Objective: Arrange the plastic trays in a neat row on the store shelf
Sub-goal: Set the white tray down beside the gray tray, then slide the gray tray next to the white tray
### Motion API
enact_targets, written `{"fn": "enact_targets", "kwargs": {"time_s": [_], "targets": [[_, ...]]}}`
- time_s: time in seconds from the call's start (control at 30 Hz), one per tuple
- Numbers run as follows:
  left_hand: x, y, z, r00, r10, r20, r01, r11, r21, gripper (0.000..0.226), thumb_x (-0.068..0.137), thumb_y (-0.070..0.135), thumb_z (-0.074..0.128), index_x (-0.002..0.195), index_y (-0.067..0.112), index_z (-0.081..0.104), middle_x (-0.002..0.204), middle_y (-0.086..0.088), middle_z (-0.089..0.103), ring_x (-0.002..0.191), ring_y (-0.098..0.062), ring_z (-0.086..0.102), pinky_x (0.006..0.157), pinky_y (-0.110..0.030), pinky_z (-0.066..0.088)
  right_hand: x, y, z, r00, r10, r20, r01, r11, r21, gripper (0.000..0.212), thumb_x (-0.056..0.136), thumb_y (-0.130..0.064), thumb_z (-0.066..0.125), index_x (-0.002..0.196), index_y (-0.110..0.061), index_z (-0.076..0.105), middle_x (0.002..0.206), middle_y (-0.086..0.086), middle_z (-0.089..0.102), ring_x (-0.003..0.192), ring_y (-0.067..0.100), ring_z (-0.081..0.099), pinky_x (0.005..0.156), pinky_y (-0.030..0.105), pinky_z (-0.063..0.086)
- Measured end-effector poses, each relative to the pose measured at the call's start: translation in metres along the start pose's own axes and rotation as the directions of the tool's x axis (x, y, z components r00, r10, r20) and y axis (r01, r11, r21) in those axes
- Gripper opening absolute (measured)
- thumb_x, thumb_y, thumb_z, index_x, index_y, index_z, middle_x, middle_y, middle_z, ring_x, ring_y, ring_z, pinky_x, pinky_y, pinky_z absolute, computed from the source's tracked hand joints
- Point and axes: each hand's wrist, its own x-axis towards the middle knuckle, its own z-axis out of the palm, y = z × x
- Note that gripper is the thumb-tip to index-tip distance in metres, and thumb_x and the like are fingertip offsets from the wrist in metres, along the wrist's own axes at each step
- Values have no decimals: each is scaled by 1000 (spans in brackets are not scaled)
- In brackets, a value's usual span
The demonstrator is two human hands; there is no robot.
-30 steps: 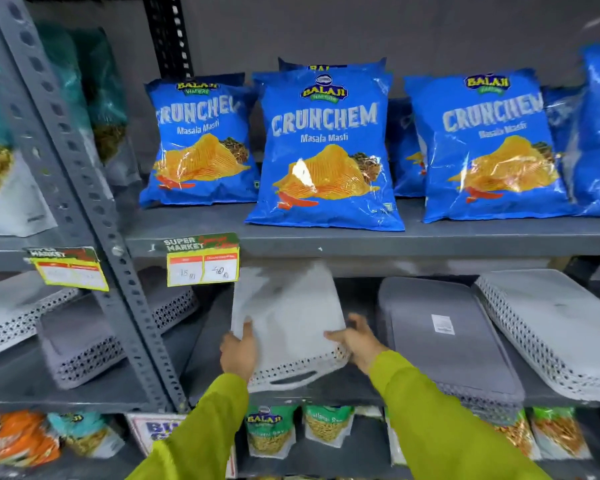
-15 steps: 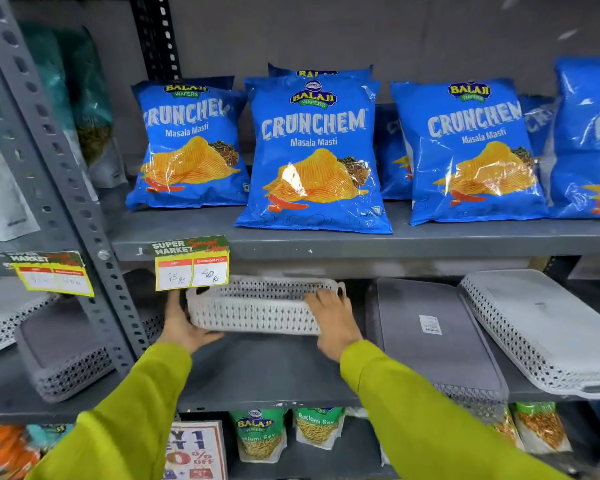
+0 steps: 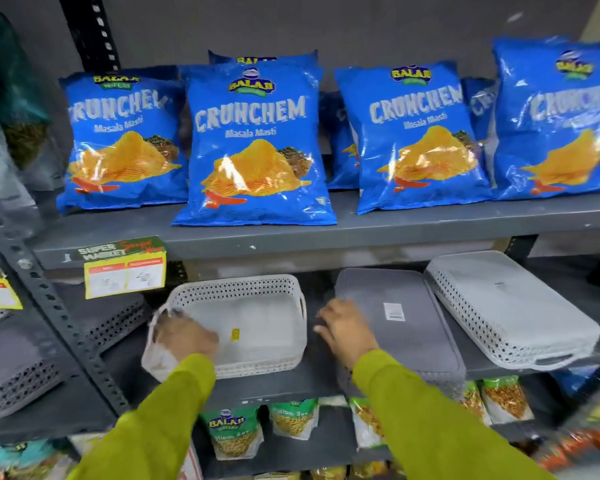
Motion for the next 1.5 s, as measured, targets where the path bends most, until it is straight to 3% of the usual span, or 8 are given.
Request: {"fn": "enact_targets", "kwargs": {"time_s": [0.23, 0.43, 0.7, 0.9, 1.1, 1.2, 1.33, 1.5], "targets": [[-91, 154, 65, 743, 656, 133, -580, 730, -360, 61, 95, 10, 45, 150, 0, 20, 163, -16, 0, 152, -29, 2, 124, -34, 9, -57, 158, -29, 649, 741, 171, -760, 641, 109, 75, 84, -25, 62, 145, -3, 26, 151, 21, 32, 137, 37, 34, 112, 44, 33], [-137, 187, 106, 753, 472, 459, -211, 833, -512, 73, 94, 41, 51, 149, 0, 23, 158, -18, 25, 146, -33, 26, 120, -35, 24, -85, 201, -20, 329, 713, 619, -934, 149, 324, 95, 78, -61, 62, 142, 3, 34, 148, 21, 41, 133, 36, 43, 111, 39, 37], [-153, 201, 116, 806, 252, 535, 211, 722, -659, 79, 91, 58, 44, 148, 6, 27, 153, -13, 38, 140, -32, 39, 114, -38, 29, -56, 209, -63, 571, 613, 546, -580, -169, 797, 70, 70, -20, 82, 130, -20, 46, 137, 12, 53, 113, 30, 58, 96, 40, 50], [-88, 216, 111, 856, 235, 461, 305, 490, -817, 112, 66, 93, 24, 149, 17, 33, 152, 1, 38, 144, -23, 33, 122, -41, 21, -8, 210, -120, 751, 630, 199, -465, 290, 837, 83, 51, -9, 89, 125, -17, 52, 122, 5, 62, 115, 29, 57, 101, 39, 47], [-84, 207, 34, 848, 256, 464, 441, 145, -886, 76, 89, 68, 34, 135, 10, 51, 129, -11, 62, 127, -25, 55, 110, -47, 39, -23, 186, -105, 949, 282, 141, -300, 946, 126, 89, 55, -26, 83, 134, -33, 43, 140, 1, 50, 128, 27, 43, 105, 40, 28], [-88, 194, 48, 818, 296, 494, 365, 398, -842, 48, 75, 50, 66, 100, 9, 67, 79, -7, 78, 70, -14, 74, 72, -33, 60, -50, 170, -83, 957, 172, 234, -183, 983, 23, 73, 65, -8, 69, 132, -27, 45, 142, 5, 48, 127, 27, 41, 102, 42, 26], [-105, 176, 82, 892, 211, 400, 47, 837, -545, 61, 73, 9, 65, 130, -4, 46, 120, -27, 61, 114, -42, 59, 90, -40, 51, -88, 168, -47, 931, 214, 295, -232, 972, 25, 60, 75, 1, 59, 130, -22, 51, 143, 9, 47, 132, 31, 37, 105, 46, 25], [-122, 170, 92, 957, 221, 185, -141, 919, -368, 61, 76, -9, 60, 135, -4, 45, 127, -31, 56, 117, -47, 54, 98, -46, 46, -105, 178, -30, 924, 186, 335, -266, 941, 211, 26, 86, -11, 60, 110, -17, 67, 117, 11, 64, 114, 32, 55, 92, 35, 43]]}}
